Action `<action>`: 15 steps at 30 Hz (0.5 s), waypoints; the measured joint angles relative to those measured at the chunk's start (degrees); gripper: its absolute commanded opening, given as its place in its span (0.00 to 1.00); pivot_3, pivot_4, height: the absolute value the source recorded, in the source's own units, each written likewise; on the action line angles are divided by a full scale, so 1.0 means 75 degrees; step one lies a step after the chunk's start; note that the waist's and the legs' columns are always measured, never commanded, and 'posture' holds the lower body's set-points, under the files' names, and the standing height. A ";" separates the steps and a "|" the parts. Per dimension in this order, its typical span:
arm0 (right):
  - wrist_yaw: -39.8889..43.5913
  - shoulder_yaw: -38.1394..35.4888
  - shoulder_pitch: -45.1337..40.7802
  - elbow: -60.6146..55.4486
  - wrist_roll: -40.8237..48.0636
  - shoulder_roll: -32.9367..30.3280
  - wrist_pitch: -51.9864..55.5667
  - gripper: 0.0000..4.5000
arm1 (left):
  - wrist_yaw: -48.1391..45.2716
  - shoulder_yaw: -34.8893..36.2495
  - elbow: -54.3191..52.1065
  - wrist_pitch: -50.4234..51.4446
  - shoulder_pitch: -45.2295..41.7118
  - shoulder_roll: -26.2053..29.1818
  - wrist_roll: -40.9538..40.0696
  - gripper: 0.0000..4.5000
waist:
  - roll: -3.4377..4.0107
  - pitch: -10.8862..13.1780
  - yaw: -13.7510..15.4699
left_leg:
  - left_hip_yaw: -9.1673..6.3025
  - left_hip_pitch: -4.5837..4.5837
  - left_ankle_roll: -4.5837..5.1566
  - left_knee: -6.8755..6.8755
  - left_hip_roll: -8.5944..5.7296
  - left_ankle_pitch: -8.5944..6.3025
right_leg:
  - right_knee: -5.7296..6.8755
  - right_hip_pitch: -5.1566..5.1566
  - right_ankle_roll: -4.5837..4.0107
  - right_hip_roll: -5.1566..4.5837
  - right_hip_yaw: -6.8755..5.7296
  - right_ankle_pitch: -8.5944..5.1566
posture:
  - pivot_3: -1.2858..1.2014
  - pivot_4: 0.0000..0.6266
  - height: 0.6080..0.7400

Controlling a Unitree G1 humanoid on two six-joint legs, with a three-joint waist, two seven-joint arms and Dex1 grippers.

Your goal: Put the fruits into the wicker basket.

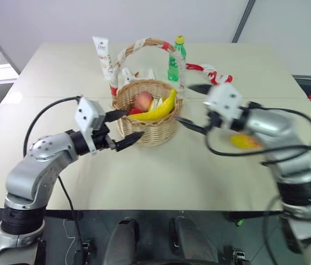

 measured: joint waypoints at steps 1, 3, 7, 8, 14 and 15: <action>0.0225 -0.0192 0.0465 0.0029 -0.0099 -0.0476 0.0004 0.98 | -0.0048 -0.0129 -0.0001 -0.0018 -0.0030 -0.0056 -0.0001 1.00 | -0.0002 -0.0001 -0.0023 | 0.0006 0.0004 0.0002 0.0001 0.0000 -0.0001 | -0.0003 0.0006 0.0001 0.0008 0.0000 -0.0001 | 0.52 0.24 1.00; 0.0435 -0.0473 0.1255 0.0187 -0.0495 -0.1216 -0.0269 0.98 | -0.0083 -0.0435 0.0055 -0.0021 -0.0208 -0.0313 0.0004 1.00 | 0.0002 -0.0001 -0.0114 | 0.0014 0.0021 0.0003 0.0000 0.0007 -0.0002 | 0.0002 0.0004 0.0002 0.0017 0.0018 -0.0001 | 0.52 0.24 1.00; 0.0282 -0.0374 0.1726 0.1175 -0.1444 -0.1637 -0.1191 0.98 | -0.0235 -0.0928 0.0077 -0.0113 -0.0400 -0.0559 0.0054 1.00 | 0.0004 -0.0002 -0.0314 | 0.0045 0.0061 0.0003 -0.0002 0.0026 -0.0001 | 0.0019 0.0021 0.0001 0.0052 0.0038 -0.0001 | 0.52 0.24 1.00; 0.0168 -0.0252 0.1700 0.1552 -0.1695 -0.1651 -0.1475 0.98 | -0.0268 -0.1035 0.0104 -0.0170 -0.0410 -0.0581 0.0070 1.00 | 0.0004 -0.0002 -0.0322 | 0.0048 0.0077 0.0003 -0.0002 0.0035 -0.0001 | 0.0019 0.0031 0.0000 0.0068 0.0054 -0.0002 | 0.52 0.24 1.00; -0.0551 0.0532 0.0805 0.3693 -0.2783 -0.1269 -0.2916 0.98 | -0.0274 -0.1121 0.0183 -0.0304 -0.0520 -0.0654 0.0200 1.00 | 0.0006 0.0001 -0.0308 | 0.0058 0.0132 0.0007 -0.0015 0.0041 -0.0004 | 0.0014 0.0076 -0.0006 0.0089 0.0085 -0.0007 | 0.52 0.24 1.00; -0.0648 0.0660 0.0621 0.3950 -0.2883 -0.1181 -0.3117 0.98 | -0.0263 -0.1117 0.0180 -0.0313 -0.0524 -0.0652 0.0205 1.00 | 0.0007 0.0002 -0.0298 | 0.0058 0.0132 0.0007 -0.0016 0.0041 -0.0004 | 0.0013 0.0076 -0.0006 0.0088 0.0086 -0.0007 | 0.52 0.24 1.00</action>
